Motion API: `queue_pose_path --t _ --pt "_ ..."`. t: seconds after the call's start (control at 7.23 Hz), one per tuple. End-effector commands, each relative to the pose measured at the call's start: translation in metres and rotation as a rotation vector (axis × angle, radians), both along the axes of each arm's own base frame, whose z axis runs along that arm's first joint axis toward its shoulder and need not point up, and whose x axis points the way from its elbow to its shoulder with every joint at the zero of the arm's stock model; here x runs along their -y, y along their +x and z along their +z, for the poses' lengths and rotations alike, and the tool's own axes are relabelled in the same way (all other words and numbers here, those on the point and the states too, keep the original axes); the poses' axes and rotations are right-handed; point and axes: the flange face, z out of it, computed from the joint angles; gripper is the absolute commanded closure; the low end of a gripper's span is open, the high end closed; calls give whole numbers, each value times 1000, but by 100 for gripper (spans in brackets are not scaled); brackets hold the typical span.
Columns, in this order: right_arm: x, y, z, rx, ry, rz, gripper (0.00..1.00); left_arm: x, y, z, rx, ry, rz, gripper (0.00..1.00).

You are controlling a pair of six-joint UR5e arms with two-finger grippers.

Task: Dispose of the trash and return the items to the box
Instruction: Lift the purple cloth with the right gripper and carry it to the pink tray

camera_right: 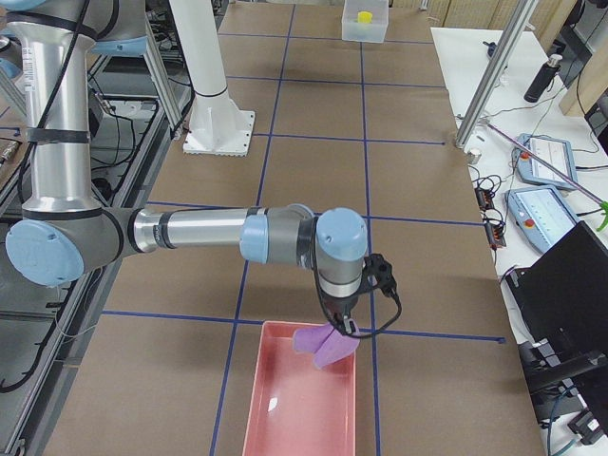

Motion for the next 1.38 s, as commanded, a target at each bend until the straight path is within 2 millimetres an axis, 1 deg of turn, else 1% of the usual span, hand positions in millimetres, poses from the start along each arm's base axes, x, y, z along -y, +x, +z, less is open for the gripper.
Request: queue_pose_path --t 0.0,0.14,0.28,0.41,0.55,0.83,0.97,1.11,1.24 --pt "-14 2 77 4 -10 61 100 1 0 -1 0 4 0 1" --pt "-26 -1 83 15 -61 147 100 1 0 -1 0 4 1 1" --pt "-39 -4 90 23 -60 190 100 1 0 -1 0 4 1 1" --pt "-47 -6 90 48 -60 227 100 1 0 -1 0 4 1 1" --pt "-49 -10 77 99 -30 221 100 1 0 -1 0 4 1 1" --pt "-45 -9 57 107 -12 225 100 2 0 -2 0 5 1 1" --pt "-47 -8 45 108 -24 228 100 2 0 -2 0 4 1 1" --pt "-53 -7 35 109 -30 232 100 2 0 -2 0 4 1 1" --pt "-67 -3 28 110 -37 246 100 3 1 -2 0 4 2 1"
